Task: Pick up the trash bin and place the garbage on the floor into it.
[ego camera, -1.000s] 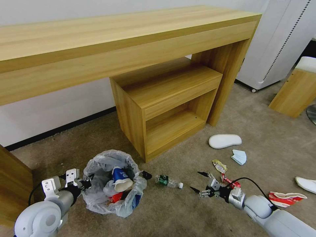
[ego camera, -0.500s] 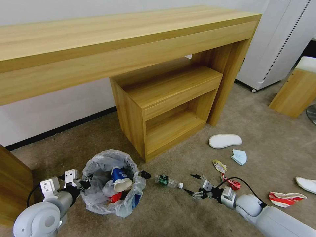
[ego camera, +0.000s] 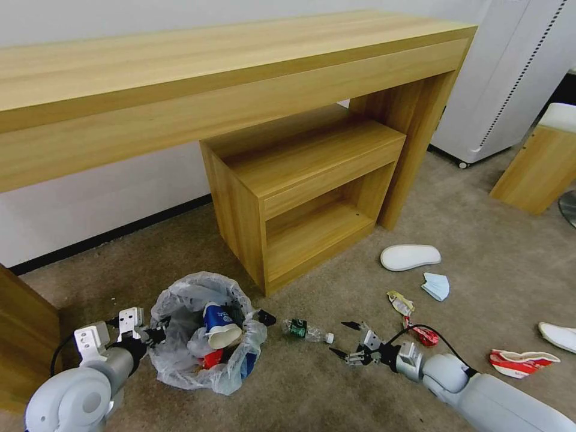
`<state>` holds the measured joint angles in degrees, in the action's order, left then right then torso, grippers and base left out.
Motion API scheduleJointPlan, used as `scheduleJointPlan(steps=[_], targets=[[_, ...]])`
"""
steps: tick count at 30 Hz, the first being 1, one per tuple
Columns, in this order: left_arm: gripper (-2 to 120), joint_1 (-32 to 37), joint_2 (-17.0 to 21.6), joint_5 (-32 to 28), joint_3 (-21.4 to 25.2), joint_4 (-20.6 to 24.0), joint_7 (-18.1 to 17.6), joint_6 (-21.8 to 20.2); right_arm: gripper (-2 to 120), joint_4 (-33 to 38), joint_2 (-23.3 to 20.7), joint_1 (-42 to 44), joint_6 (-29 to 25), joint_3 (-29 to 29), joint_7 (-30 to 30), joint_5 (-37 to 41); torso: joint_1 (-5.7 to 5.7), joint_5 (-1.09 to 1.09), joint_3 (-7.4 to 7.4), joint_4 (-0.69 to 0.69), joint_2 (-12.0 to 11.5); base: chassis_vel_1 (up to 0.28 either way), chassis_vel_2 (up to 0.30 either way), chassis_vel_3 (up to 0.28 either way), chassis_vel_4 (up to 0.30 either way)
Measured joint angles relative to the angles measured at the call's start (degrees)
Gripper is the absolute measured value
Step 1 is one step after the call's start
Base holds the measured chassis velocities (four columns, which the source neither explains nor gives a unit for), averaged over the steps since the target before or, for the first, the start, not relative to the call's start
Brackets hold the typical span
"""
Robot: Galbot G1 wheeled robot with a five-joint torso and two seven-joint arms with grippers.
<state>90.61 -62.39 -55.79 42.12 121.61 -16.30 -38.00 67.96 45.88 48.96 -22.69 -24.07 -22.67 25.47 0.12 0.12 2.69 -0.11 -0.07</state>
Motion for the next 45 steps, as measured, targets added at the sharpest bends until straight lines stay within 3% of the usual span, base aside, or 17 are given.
scheduleJointPlan(steps=[45], targets=[[0,0.4,0.3,-1.1,0.4,0.7,-0.3,0.0,80,-19.6,11.1,-8.8,-3.6,-4.8,-2.6,0.1,0.00,-0.01,0.00,0.00,0.0,0.000,0.000,0.000,0.000]])
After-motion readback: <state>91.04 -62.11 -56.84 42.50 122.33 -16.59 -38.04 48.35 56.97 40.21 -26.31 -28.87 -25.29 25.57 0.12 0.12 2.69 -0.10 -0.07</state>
